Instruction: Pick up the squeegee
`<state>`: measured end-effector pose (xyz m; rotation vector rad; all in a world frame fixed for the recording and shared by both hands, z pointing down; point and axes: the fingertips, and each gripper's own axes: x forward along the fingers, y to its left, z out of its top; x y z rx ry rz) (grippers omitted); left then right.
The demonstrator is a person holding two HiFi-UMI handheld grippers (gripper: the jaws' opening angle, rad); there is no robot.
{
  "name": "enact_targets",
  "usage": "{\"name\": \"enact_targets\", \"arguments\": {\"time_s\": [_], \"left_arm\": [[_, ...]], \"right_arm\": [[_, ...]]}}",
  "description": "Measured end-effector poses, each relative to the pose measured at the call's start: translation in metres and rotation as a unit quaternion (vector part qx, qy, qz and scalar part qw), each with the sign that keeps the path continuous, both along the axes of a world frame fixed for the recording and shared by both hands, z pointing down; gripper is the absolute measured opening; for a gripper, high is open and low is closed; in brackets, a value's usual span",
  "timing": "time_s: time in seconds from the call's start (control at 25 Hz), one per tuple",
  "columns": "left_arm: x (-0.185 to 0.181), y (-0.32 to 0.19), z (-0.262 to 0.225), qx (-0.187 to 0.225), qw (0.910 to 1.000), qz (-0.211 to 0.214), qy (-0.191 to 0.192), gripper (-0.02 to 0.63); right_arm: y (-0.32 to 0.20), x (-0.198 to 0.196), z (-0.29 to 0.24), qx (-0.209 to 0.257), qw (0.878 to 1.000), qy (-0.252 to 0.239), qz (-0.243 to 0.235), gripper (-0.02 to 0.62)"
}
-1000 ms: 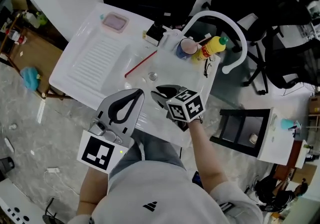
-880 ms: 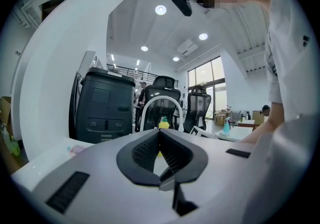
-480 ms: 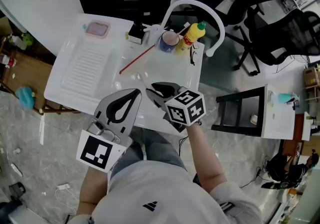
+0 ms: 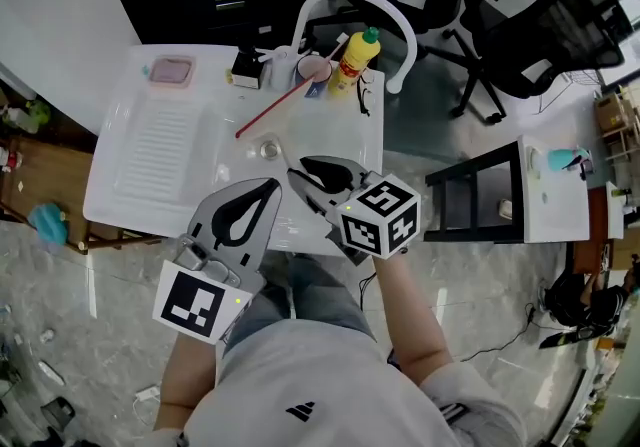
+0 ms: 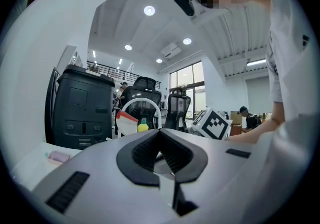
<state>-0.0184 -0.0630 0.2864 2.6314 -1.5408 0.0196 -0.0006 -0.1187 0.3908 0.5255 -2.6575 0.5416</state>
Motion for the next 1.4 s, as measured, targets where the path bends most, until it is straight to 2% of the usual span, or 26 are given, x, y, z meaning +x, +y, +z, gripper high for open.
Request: {"name": "enact_targets", "arguments": {"time_s": [0.64, 0.76, 1.4], "left_arm": [[0.038, 0.009, -0.008, 0.007, 0.9979, 0.064, -0.008, 0.01], [0.048, 0.014, -0.014, 0.007, 0.9974, 0.071, -0.011, 0.009], [0.045, 0.005, -0.017, 0.023, 0.9963, 0.082, -0.007, 0.009]], "right_arm": [[0.016, 0.039, -0.047, 0.041, 0.996, -0.057, 0.061, 0.114], [0.023, 0.05, -0.06, 0.048, 0.994, -0.069, 0.068, 0.114], [0.036, 0.063, -0.103, 0.1, 0.985, -0.113, 0.087, 0.114]]}}
